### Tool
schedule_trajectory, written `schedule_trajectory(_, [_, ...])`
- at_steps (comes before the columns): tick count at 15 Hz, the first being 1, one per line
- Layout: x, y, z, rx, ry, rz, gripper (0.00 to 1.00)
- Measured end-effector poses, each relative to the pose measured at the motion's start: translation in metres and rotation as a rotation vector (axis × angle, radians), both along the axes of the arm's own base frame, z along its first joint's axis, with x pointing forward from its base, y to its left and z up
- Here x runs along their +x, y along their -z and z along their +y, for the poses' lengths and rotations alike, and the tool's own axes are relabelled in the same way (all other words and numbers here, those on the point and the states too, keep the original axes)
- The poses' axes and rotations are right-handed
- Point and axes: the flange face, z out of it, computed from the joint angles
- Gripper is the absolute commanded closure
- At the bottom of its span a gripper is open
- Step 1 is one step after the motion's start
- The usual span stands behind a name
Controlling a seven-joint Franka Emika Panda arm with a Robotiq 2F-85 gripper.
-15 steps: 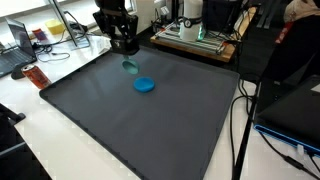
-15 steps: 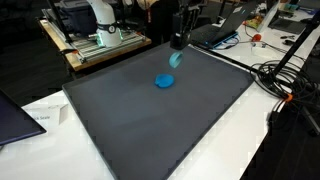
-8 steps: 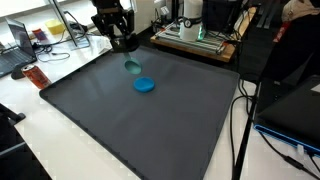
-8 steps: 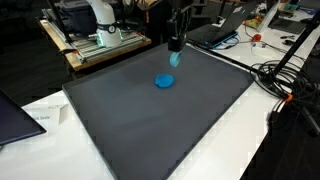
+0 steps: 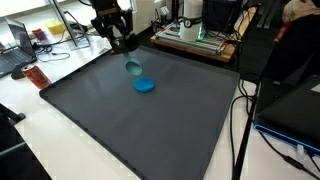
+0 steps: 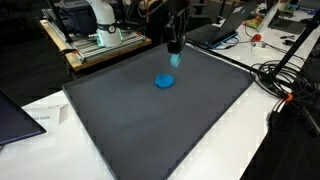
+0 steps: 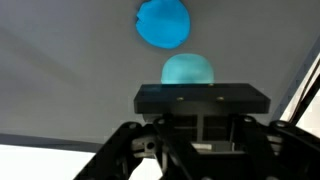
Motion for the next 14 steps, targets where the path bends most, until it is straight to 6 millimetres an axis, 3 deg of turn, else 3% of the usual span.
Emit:
schedule_trajectory(7, [0.008,0.016,-0.019,0.03,0.016,0.023,0.77])
schedule_trajectory(14, [0.017,0.039,-0.072,0.235,-0.05,0.058,0.77])
